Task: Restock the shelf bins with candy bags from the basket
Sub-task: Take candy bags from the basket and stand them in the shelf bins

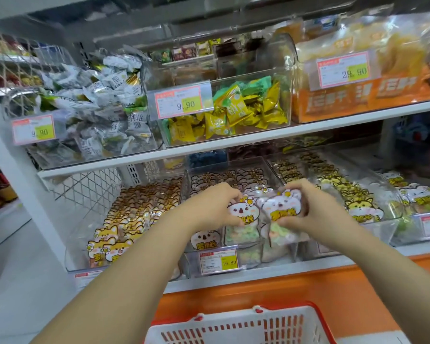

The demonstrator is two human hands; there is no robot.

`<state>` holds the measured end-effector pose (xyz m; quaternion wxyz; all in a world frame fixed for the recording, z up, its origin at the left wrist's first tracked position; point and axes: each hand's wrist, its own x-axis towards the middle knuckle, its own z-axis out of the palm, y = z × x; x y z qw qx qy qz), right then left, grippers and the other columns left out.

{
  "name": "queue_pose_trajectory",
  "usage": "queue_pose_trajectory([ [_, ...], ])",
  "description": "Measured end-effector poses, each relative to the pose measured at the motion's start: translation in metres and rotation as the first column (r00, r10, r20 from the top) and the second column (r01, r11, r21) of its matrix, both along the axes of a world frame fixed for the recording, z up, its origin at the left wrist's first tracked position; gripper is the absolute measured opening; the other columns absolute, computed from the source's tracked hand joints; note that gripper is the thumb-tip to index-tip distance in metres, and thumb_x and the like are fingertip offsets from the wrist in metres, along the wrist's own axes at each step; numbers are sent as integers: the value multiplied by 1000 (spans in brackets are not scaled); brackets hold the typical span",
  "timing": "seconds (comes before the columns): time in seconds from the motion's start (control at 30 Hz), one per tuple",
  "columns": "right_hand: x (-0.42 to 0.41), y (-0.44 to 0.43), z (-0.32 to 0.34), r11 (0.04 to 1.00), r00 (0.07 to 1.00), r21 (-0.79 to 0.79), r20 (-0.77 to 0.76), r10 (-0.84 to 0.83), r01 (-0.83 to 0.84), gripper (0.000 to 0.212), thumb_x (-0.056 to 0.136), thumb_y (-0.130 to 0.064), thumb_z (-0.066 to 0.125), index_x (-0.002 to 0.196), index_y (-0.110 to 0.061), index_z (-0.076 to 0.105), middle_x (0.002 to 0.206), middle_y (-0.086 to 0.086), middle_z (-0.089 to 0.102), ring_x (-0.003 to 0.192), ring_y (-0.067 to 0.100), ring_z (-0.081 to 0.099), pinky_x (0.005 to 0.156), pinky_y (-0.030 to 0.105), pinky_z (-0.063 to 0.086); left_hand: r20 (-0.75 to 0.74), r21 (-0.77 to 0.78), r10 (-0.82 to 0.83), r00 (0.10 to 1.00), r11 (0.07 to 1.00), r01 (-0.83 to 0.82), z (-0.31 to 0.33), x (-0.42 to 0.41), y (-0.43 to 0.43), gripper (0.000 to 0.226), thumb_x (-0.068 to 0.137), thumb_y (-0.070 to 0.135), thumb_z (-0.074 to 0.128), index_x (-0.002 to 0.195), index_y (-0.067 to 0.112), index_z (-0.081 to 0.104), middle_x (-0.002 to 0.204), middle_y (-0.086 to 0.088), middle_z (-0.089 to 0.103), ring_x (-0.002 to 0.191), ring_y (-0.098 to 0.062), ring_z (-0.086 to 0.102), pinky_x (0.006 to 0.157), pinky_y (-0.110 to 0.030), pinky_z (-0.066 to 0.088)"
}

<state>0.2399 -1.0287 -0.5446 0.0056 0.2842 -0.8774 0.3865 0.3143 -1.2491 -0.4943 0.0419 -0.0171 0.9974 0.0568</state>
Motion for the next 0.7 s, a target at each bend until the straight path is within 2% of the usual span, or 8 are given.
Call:
queue_pose_trajectory([
  [0.03, -4, 4, 1, 996, 999, -76, -5, -48, 47, 58, 76, -34, 84, 120, -32, 46, 76, -12, 58, 68, 9, 57, 59, 32, 46, 29, -64, -5, 1000, 998, 7, -2, -1, 0, 61, 87, 44, 74, 136, 16, 52, 137, -1, 43, 121, -22, 50, 101, -37, 45],
  [0.1, -7, 6, -1, 985, 995, -142, 0, -102, 101, 54, 81, -33, 80, 118, -33, 41, 73, -2, 57, 68, 17, 58, 62, 41, 49, 38, -151, -4, 999, 988, 10, -11, -1, 3, 55, 84, 45, 76, 125, 15, 55, 136, 0, 39, 110, -21, 53, 93, -38, 49],
  [0.2, -4, -1, -11, 990, 995, -104, -27, -99, 96, 50, 84, -30, 79, 118, -32, 42, 73, 2, 57, 69, 19, 59, 67, 44, 51, -11, -238, 12, 1000, 971, -15, -27, 1, 5, 47, 85, 45, 74, 117, 16, 56, 131, 1, 38, 99, -22, 57, 75, -35, 49],
  [0.27, -4, -5, -17, 991, 994, -90, -44, -104, 100, 49, 84, -30, 79, 116, -31, 42, 71, 1, 57, 69, 19, 59, 68, 45, 52, -41, -287, 25, 999, 957, -35, -33, 4, 8, 46, 87, 45, 72, 118, 16, 55, 130, 0, 37, 97, -26, 59, 73, -35, 47],
  [0.37, -10, -7, -19, 991, 996, -98, -18, -92, 90, 47, 84, -30, 79, 111, -33, 41, 70, 1, 57, 69, 20, 60, 68, 46, 53, -82, -364, -1, 997, 931, -29, -42, 7, 14, 44, 89, 44, 68, 120, 17, 54, 130, -3, 37, 102, -28, 57, 80, -36, 41],
  [0.5, -14, -11, -21, 996, 1000, -90, 3, -16, 16, 46, 83, -28, 80, 112, -30, 45, 70, 1, 56, 65, 19, 57, 66, 41, 52, -130, -358, -6, 992, 933, -41, -54, 9, 10, 45, 90, 46, 66, 123, 20, 52, 133, -1, 35, 112, -26, 51, 94, -39, 37],
  [0.63, -17, -18, -18, 991, 999, -127, -6, 50, -50, 44, 82, -25, 81, 109, -33, 47, 75, 8, 59, 72, 27, 62, 67, 45, 53, -146, -378, 14, 989, 923, -69, -59, 10, 1, 50, 89, 52, 64, 127, 23, 53, 136, 4, 37, 117, -22, 50, 103, -41, 33],
  [0.7, -20, -18, -18, 995, 996, -59, -4, 84, -84, 44, 82, -28, 81, 108, -34, 46, 78, 7, 61, 73, 26, 61, 66, 43, 52, -141, -382, 55, 988, 918, -106, -60, 11, 0, 52, 88, 55, 64, 128, 24, 54, 137, 4, 37, 121, -23, 47, 107, -44, 32],
])
